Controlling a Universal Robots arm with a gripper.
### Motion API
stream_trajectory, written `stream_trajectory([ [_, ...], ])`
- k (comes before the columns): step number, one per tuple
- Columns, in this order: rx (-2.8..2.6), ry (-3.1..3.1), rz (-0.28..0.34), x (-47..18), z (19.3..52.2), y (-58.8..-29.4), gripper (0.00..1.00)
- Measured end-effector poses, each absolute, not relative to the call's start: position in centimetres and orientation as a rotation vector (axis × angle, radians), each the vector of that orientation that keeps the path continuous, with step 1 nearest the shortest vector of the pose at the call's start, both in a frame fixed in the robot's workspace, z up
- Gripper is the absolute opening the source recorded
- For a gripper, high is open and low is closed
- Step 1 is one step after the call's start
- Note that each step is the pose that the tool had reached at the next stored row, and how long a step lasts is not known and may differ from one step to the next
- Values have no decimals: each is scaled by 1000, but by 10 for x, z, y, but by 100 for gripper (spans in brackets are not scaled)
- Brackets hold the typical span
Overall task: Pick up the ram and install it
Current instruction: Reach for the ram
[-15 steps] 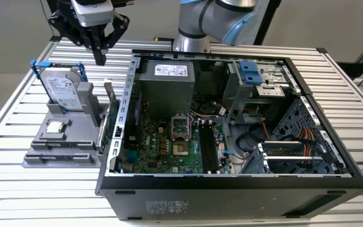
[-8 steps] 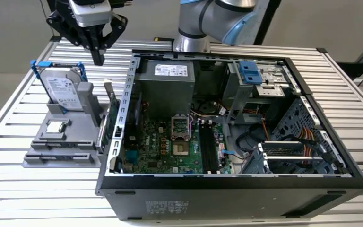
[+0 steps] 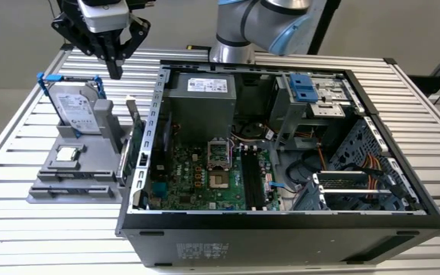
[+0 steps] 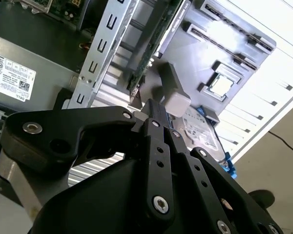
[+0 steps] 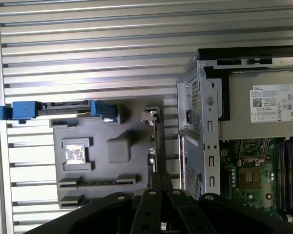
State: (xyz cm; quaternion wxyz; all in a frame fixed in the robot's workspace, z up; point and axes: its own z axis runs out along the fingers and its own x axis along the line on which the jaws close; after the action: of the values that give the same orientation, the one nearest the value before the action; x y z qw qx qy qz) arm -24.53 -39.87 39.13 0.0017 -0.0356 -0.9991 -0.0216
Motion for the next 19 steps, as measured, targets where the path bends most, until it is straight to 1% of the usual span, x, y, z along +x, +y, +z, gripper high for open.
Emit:
stream_trajectory([
  [19,-112,-3135,-68,-276,391,-399,0],
])
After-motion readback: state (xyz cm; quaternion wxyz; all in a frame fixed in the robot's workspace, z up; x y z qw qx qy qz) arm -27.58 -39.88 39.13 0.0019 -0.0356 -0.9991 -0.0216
